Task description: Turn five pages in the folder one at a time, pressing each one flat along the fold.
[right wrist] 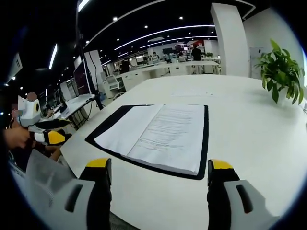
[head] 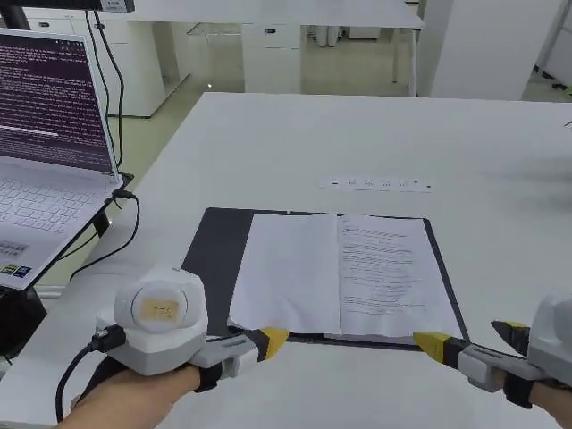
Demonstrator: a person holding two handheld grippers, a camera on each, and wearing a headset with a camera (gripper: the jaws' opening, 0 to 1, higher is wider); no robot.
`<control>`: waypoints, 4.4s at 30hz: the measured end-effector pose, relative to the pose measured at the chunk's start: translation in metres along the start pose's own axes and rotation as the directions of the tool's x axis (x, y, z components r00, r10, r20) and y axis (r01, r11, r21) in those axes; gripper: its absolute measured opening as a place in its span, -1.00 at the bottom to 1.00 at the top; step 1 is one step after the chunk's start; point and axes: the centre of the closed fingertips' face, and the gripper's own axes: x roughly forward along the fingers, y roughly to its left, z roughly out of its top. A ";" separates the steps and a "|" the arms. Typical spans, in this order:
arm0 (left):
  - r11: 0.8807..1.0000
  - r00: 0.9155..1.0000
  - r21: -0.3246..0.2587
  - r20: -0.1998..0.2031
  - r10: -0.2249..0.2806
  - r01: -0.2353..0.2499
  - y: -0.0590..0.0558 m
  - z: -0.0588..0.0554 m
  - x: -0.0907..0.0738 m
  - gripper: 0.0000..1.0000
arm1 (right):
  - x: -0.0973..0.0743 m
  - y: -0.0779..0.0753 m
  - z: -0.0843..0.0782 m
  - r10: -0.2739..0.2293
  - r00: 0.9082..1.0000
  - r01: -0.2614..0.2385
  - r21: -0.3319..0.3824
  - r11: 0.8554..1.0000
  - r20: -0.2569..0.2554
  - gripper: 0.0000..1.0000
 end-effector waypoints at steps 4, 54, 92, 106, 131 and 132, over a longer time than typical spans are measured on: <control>0.999 1.000 0.038 -0.020 0.000 0.001 -0.003 -0.003 -0.004 0.94 | -0.003 0.001 0.000 -0.001 1.000 0.001 -0.003 1.000 0.005 0.85; 0.991 0.995 0.101 -0.063 -0.080 0.086 -0.030 -0.001 0.023 0.93 | -0.013 0.028 -0.006 0.025 1.000 -0.025 -0.036 0.999 0.004 1.00; 0.917 0.946 0.244 -0.163 -0.280 0.314 -0.124 0.015 0.157 0.83 | -0.045 0.023 0.015 -0.064 0.994 0.063 0.013 0.998 0.086 1.00; 0.912 0.930 0.200 -0.162 -0.331 0.359 -0.162 0.008 0.202 0.75 | -0.047 0.018 0.018 -0.099 0.990 0.094 0.056 0.994 0.099 1.00; 0.944 0.970 0.223 -0.054 -0.236 0.242 -0.170 -0.011 0.249 0.30 | -0.033 0.011 0.014 -0.111 0.992 0.105 0.094 0.990 0.067 1.00; 0.944 0.970 0.223 -0.045 -0.240 0.244 -0.170 -0.011 0.248 0.27 | -0.032 0.011 0.015 -0.111 0.992 0.104 0.098 0.990 0.068 1.00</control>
